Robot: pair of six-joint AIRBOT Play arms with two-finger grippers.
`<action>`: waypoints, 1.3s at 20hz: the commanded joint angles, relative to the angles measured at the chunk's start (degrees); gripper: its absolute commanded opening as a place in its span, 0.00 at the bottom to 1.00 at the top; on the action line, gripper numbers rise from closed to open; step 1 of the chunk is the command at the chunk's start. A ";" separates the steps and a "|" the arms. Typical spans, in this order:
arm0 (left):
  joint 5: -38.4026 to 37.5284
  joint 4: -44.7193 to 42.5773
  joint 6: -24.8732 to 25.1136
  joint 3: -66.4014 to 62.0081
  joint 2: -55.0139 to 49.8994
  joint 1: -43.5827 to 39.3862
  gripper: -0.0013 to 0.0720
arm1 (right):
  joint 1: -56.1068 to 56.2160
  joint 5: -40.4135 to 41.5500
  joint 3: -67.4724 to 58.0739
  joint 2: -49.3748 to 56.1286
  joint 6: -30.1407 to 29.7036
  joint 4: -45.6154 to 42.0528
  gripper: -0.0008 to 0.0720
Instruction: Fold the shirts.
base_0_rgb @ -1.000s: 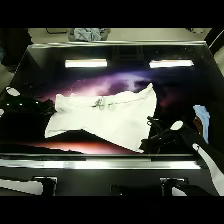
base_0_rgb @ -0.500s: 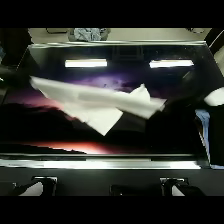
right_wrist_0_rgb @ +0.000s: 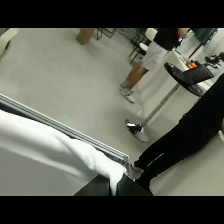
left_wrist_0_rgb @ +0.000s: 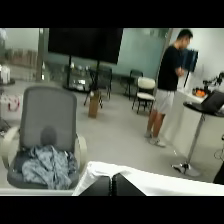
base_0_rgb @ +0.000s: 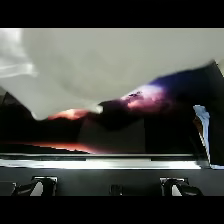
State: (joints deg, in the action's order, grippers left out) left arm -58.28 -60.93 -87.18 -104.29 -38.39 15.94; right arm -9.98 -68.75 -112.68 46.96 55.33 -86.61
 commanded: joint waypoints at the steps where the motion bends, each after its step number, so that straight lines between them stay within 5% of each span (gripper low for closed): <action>1: 0.61 -3.58 -2.21 -2.84 1.38 0.04 0.05 | -0.11 -5.55 -2.58 -0.46 1.51 -1.62 0.07; 6: -16.81 -5.35 -0.76 -2.69 -7.41 0.02 0.05 | -0.11 -23.45 -2.14 7.96 2.10 -0.98 0.07; 9: -23.17 -5.33 4.59 1.73 -17.92 -0.09 0.05 | -0.09 -32.00 2.19 19.93 1.36 0.72 0.07; 17: -11.69 -5.11 10.32 15.28 -51.58 -3.48 0.05 | -0.04 -6.36 8.00 55.84 2.91 17.92 0.07; 22: 8.20 -4.87 10.10 15.28 -60.33 -8.04 0.05 | -0.04 14.86 8.00 61.57 3.41 21.79 0.07; 26: 14.62 -4.04 10.03 15.28 -62.34 -11.54 0.05 | -0.07 16.79 8.00 63.08 3.37 21.99 0.07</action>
State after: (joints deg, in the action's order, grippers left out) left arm -50.57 -65.82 -77.30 -89.14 -98.43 6.68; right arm -10.09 -56.62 -104.68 108.18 58.59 -66.15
